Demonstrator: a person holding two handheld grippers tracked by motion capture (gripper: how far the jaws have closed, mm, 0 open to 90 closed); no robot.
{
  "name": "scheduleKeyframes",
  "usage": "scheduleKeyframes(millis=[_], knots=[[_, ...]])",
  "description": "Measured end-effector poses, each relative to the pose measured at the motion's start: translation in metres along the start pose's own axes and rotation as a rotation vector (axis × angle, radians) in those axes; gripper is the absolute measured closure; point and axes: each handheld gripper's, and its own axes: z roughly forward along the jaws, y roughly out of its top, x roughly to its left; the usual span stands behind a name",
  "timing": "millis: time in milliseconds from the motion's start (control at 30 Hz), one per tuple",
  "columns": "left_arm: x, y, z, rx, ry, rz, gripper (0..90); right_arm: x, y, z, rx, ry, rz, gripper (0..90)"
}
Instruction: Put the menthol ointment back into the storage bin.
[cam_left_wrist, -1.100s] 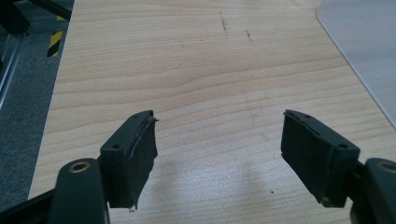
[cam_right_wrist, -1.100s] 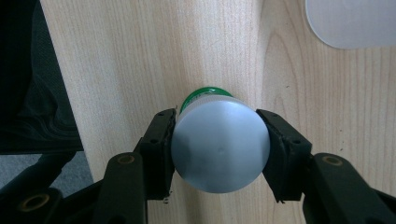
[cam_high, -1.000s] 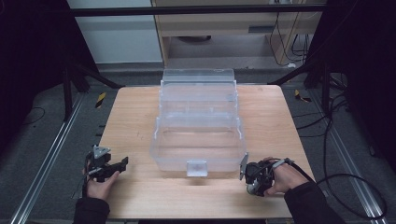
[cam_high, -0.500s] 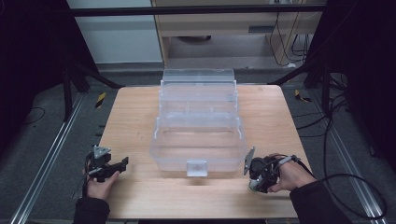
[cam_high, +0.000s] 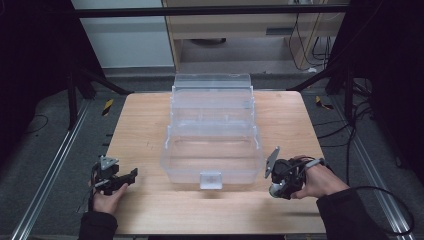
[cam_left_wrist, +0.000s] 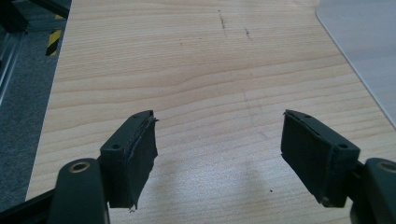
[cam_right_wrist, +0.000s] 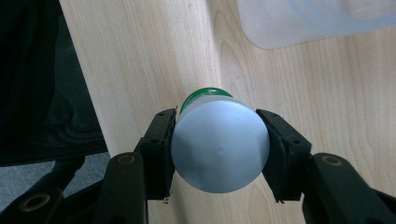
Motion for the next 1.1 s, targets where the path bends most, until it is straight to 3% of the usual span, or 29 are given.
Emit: scheduleKeyframes(millis=[667,1100], knots=[[0.000,0.000,0.001,0.004,-0.002,0.001,26.2,-0.022,0.020,-0.052,-0.039,-0.009,-0.006,50.2],[0.001,0.000,0.001,0.006,-0.005,0.002,26.2,-0.043,0.035,-0.059,-0.054,-0.020,0.008,50.2]])
